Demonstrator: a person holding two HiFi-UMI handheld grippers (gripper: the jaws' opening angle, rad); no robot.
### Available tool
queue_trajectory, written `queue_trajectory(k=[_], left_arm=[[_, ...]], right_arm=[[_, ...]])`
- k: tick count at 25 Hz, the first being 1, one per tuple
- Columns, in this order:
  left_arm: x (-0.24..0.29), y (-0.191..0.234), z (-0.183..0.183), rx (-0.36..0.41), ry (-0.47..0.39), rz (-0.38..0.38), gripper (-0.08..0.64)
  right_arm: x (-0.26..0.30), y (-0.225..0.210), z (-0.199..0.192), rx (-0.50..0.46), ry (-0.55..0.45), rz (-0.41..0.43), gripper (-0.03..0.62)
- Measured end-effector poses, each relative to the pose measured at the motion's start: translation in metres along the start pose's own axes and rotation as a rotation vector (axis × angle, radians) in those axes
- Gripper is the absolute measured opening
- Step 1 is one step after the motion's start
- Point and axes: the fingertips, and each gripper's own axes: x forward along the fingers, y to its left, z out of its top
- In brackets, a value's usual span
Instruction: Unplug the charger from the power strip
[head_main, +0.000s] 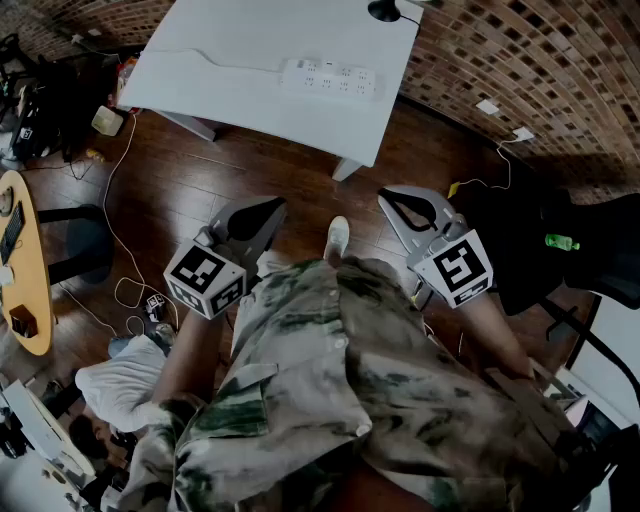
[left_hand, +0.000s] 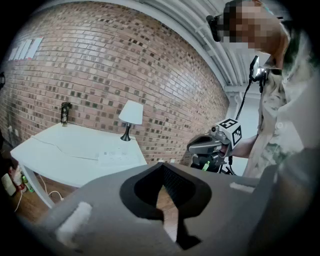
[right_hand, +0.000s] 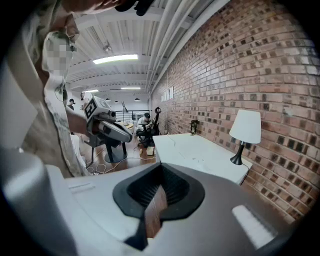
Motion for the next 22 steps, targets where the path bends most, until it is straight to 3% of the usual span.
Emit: queue_trajectory(k=[8,15,22], left_arm=[[0.080,0.081,0.033,0.035,0.062,-0.031,0.000],[0.164,0.167,0.020,0.057,0.211,-0.152,0.000],[0.237,0.223,0.001,0.202,0.375,-0.265,-0.002]], right_arm=[[0.066,-0.070,-0.004,-0.045,0.052,0.037,0.006],[0.139,-0.117,-0.011,-0.117,0.220,-0.004,0.006],[0.201,-0.157,-0.020,-0.139,0.362,-0.016,0.006]])
